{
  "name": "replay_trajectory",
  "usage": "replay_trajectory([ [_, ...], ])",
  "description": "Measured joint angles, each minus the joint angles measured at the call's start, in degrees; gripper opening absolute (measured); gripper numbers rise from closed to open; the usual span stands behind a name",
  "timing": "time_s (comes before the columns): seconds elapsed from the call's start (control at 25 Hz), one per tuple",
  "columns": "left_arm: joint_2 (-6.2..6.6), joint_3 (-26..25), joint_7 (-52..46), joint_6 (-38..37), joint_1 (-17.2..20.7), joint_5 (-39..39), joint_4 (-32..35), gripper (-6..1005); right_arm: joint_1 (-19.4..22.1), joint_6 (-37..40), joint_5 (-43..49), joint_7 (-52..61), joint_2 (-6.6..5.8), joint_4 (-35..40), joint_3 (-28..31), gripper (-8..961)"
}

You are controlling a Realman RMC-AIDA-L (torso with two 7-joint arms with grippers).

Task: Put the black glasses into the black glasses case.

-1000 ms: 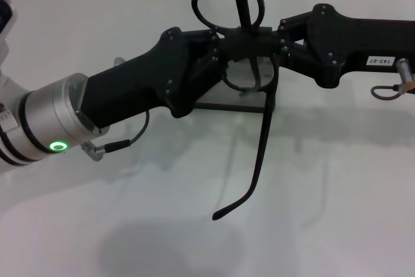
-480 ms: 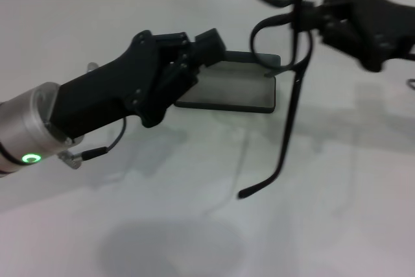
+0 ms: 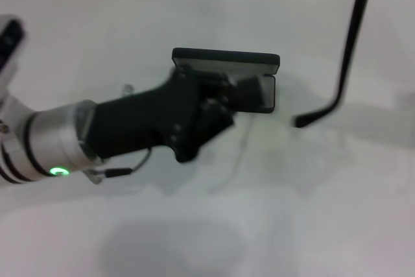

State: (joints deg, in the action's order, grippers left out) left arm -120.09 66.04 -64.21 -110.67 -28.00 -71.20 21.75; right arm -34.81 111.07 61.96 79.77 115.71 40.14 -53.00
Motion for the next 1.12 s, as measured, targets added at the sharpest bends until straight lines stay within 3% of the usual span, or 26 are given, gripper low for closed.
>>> replay_trajectory([
  [0.2,-0.30,8.0,2.0,-0.2,-2.6,3.4,-1.8,36,-4.8,-1.0,-0.4,-4.4,0.31,-7.0,-0.8,38],
  [0.4,-0.29,14.7,3.8,-1.1,-2.2,11.0,-1.5,37,-7.1,-5.6,0.0,-9.1,0.32,-11.9,-5.0,37],
  [0.68,-0.21,15.5,4.7,-3.1,-0.5,17.0,-1.3,37,-7.0,-14.0,-0.3,-12.8,0.48,-12.0,-16.0,37],
  [1.12,0.03,15.0,3.1,-2.9,0.1,23.5,-3.6,37,-6.8,-19.2,0.0,-13.5,0.15,-11.6,-24.3,37],
])
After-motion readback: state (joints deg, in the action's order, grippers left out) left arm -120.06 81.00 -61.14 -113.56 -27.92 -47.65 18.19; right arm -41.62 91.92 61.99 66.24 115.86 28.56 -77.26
